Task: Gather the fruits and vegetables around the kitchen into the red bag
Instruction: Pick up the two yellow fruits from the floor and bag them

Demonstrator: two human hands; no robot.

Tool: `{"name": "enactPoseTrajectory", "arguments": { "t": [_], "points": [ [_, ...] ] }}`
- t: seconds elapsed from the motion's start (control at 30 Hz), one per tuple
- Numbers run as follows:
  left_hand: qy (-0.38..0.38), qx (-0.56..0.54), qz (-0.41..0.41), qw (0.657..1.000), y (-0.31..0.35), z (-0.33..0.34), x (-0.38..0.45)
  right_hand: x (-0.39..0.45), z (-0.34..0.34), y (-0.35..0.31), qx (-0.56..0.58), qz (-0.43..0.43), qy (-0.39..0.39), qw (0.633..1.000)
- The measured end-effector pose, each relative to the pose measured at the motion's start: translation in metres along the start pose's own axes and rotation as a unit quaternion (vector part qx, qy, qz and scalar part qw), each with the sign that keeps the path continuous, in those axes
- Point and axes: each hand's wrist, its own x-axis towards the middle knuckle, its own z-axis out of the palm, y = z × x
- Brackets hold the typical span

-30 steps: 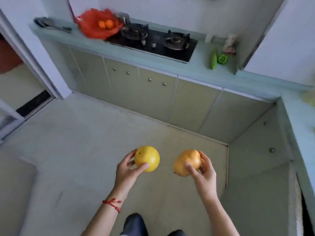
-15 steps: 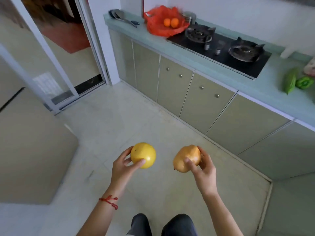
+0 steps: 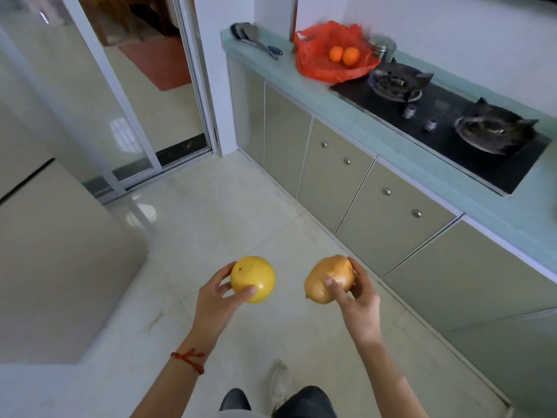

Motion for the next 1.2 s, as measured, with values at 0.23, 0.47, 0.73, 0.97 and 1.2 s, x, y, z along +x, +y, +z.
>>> {"name": "enactPoseTrajectory", "arguments": {
  "t": [0.23,0.47,0.73,0.97,1.2],
  "points": [
    [0.034,0.003,0.004,0.999,0.032,0.027,0.064,0.086,0.003,-0.012,-0.009,-0.003,-0.018,1.000],
    [0.042,0.002,0.016,0.999,0.070,0.031,0.161,0.177,0.039,-0.028,0.002,0.003,-0.022,1.000],
    [0.011,0.008,0.029,0.999,0.126,0.025,0.322,0.317,0.116,-0.071,0.015,0.002,0.017,1.000],
    [-0.023,0.053,0.046,0.997,0.182,0.028,0.450,0.416,0.171,-0.112,0.038,0.011,0.050,0.998],
    [-0.031,0.036,0.024,0.999,0.197,0.045,0.536,0.496,0.194,-0.119,0.025,0.030,0.060,0.997]
  ]
}}
